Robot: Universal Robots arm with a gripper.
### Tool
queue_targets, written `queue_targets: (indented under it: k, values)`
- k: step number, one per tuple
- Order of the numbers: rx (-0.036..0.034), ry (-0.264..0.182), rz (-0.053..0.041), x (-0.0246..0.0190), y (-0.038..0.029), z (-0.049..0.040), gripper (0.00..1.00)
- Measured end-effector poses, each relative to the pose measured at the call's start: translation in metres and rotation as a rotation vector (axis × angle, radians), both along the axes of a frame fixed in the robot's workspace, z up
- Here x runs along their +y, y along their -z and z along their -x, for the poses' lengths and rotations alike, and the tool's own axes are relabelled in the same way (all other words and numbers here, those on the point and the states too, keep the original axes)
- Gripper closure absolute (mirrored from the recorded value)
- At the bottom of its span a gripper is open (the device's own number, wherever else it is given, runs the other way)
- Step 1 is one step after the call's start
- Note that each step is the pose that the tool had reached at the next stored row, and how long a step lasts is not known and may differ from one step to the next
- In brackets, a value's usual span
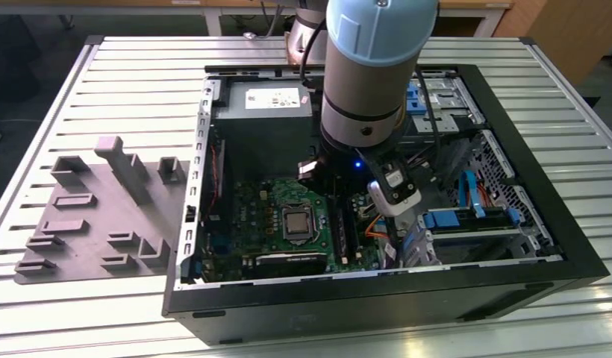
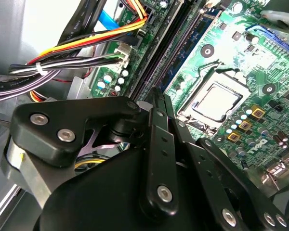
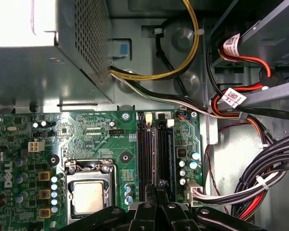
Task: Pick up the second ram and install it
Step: 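Insert the second ram into the second slot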
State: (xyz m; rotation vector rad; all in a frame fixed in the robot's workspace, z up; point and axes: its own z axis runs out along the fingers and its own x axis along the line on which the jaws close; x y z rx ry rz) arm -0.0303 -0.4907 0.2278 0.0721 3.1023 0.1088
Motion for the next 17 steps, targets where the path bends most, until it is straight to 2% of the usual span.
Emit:
queue_targets:
  k: [10, 17]
  values:
    - [0.0, 0.0, 0.0, 0.0, 0.0, 0.0, 0.89]
    - [0.0, -0.018, 0.0, 0.0, 0.0, 0.0003, 0.89]
